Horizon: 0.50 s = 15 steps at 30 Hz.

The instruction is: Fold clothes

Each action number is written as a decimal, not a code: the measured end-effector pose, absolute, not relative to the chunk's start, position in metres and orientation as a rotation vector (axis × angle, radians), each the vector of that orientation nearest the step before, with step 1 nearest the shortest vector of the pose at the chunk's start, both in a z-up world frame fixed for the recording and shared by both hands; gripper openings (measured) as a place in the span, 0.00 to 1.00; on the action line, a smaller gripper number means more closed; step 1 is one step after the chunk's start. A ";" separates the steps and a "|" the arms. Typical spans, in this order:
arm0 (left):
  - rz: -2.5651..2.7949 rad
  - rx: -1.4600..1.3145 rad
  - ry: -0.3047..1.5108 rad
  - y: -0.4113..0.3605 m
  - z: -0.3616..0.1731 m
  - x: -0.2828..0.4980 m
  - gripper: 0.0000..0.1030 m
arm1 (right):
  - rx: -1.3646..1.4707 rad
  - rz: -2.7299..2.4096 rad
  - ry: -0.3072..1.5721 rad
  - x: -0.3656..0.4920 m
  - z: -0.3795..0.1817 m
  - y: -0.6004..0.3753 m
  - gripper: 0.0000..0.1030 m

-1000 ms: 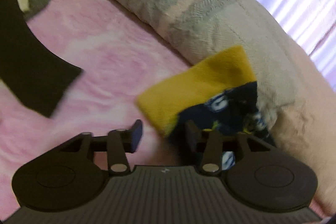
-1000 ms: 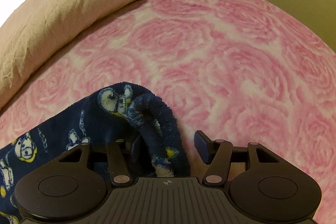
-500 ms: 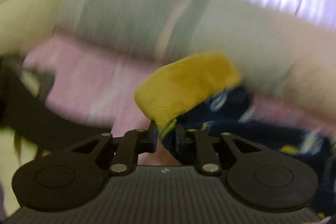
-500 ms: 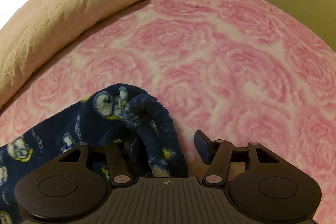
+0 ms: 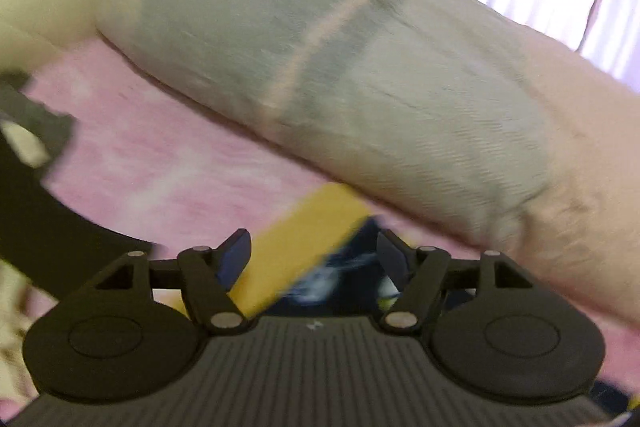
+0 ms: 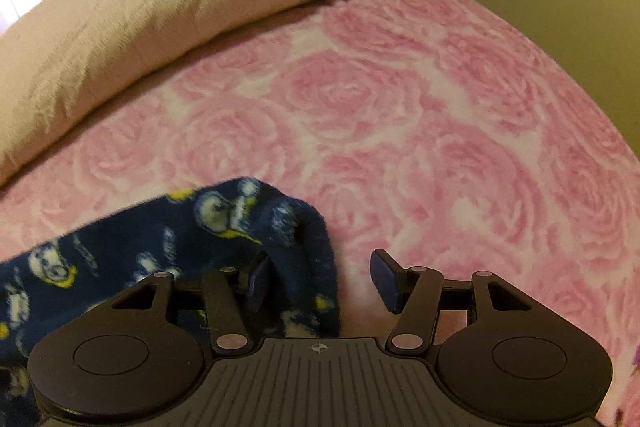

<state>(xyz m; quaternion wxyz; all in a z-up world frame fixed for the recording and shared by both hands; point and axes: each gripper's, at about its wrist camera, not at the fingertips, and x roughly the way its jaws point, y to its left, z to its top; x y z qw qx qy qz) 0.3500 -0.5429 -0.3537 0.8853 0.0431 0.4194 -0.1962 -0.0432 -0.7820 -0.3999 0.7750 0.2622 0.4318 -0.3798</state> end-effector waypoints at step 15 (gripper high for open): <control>-0.330 0.245 0.886 -0.595 -0.405 0.400 0.13 | 0.570 -0.722 0.968 -0.055 -0.406 -0.795 0.55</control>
